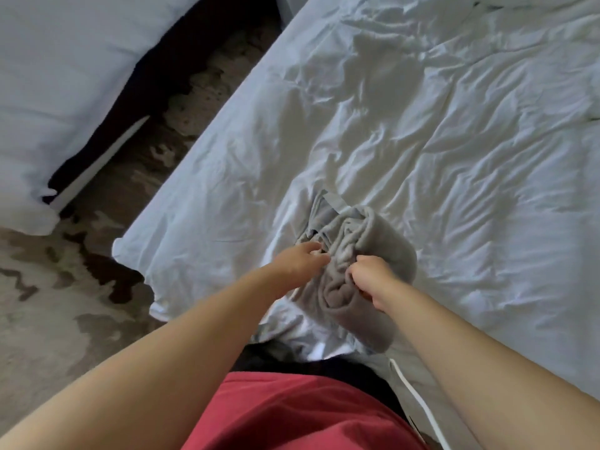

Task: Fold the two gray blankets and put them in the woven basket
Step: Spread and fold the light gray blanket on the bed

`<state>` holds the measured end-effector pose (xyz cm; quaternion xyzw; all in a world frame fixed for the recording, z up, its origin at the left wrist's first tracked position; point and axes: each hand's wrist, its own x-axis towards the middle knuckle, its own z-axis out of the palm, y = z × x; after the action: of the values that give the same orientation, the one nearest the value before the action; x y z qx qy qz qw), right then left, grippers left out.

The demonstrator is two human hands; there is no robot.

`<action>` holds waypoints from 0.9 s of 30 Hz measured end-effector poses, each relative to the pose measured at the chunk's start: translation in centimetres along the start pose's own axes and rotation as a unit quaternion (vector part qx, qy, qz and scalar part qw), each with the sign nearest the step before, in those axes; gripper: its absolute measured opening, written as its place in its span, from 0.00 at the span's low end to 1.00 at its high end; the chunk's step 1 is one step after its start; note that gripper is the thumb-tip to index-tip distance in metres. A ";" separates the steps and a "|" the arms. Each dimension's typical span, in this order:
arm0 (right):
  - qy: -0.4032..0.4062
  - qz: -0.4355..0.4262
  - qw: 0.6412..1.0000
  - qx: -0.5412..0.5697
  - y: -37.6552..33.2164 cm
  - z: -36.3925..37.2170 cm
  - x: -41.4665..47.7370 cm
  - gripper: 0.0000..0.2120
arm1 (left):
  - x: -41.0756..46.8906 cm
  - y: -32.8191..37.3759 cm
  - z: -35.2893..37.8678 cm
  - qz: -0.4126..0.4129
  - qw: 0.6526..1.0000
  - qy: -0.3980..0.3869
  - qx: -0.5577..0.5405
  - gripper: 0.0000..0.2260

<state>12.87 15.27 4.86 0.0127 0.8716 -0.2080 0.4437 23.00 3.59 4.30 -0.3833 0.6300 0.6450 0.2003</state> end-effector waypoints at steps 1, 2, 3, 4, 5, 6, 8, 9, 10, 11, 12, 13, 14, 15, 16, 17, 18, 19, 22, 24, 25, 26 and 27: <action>-0.008 0.000 1.000 -0.004 0.2 0.0 0.0 0.14 | -0.2 0.0 0.4 0.009 1.000 0.007 0.015 0.22; -0.011 -0.006 1.000 -0.006 0.5 0.0 0.0 0.17 | -0.4 0.1 0.8 0.012 1.000 0.013 0.020 0.22; -0.012 -0.015 1.000 -0.009 0.8 -0.2 0.1 0.19 | -0.5 0.2 1.4 0.011 1.000 0.018 0.022 0.21; -0.008 -0.026 0.999 -0.021 1.2 -0.4 0.2 0.21 | -0.7 0.4 2.0 0.010 0.999 0.028 0.026 0.20; 0.008 -0.037 0.997 -0.062 1.6 -0.6 0.3 0.22 | -0.9 0.7 2.6 0.011 0.999 0.042 0.030 0.18; 0.039 -0.046 0.988 -0.139 2.1 -1.0 0.6 0.22 | -0.8 0.8 3.2 0.016 0.998 0.056 0.033 0.17; 0.112 -0.094 0.945 -0.291 2.6 -1.4 1.0 0.19 | -0.7 1.1 4.1 0.040 0.994 0.086 0.062 0.20; 0.134 -0.132 0.929 -0.320 2.6 -1.5 1.3 0.17 | -0.5 1.2 4.4 0.057 0.990 0.098 0.088 0.21; 0.145 -0.163 0.920 -0.326 2.6 -1.6 1.7 0.14 | -0.5 1.3 4.7 0.078 0.984 0.110 0.117 0.23; 0.143 -0.181 0.917 -0.325 2.7 -1.7 2.2 0.13 | -0.5 1.3 5.1 0.092 0.979 0.117 0.140 0.24; 0.129 -0.188 0.920 -0.318 2.7 -1.9 2.8 0.14 | -0.5 1.3 5.5 0.086 0.977 0.119 0.153 0.26; 0.106 -0.190 0.927 -0.307 2.6 -2.2 3.3 0.16 | -0.6 1.4 6.0 0.062 0.978 0.117 0.161 0.29; 0.075 -0.199 0.929 -0.304 2.5 -2.4 3.8 0.18 | -0.5 1.4 6.4 0.034 0.979 0.114 0.166 0.32; 0.042 -0.220 0.922 -0.317 2.4 -2.7 4.2 0.18 | -0.4 1.4 7.0 0.011 0.980 0.111 0.166 0.35; 0.012 -0.248 0.907 -0.339 2.2 -3.0 4.7 0.18 | -0.2 1.4 7.5 -0.008 0.981 0.111 0.159 0.37; -0.016 -0.275 0.893 -0.356 2.1 -3.3 5.2 0.18 | 0.0 1.5 8.2 -0.022 0.981 0.114 0.153 0.39; -0.042 -0.292 0.884 -0.364 2.0 -3.6 5.5 0.18 | 0.3 1.5 8.8 -0.038 0.980 0.117 0.158 0.41; -0.065 -0.302 0.878 -0.366 1.9 -4.0 5.9 0.19 | 0.7 1.6 9.4 -0.058 0.976 0.119 0.175 0.41; -0.115 -0.332 0.855 -0.382 1.3 -4.9 7.2 0.21 | 1.6 1.4 10.4 -0.108 0.957 0.142 0.227 0.37; -0.101 -0.370 0.833 -0.399 1.1 -5.3 8.1 0.20 | 2.4 0.9 10.0 -0.076 0.961 0.183 0.192 0.30; -0.076 -0.399 0.816 -0.410 1.0 -5.3 8.4 0.20 | 2.7 0.6 9.3 -0.054 0.962 0.205 0.174 0.27; -0.045 -0.430 0.796 -0.425 1.0 -5.1 8.7 0.19 | 2.9 0.2 8.4 -0.040 0.959 0.226 0.166 0.26; -0.011 -0.456 0.773 -0.440 0.8 -4.7 8.9 0.19 | 3.1 -0.2 7.3 -0.039 0.955 0.247 0.161 0.26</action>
<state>4.05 16.32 0.11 -0.5857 0.7662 0.0202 0.2636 19.48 10.03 1.22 -0.5170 0.7403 0.4119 0.1226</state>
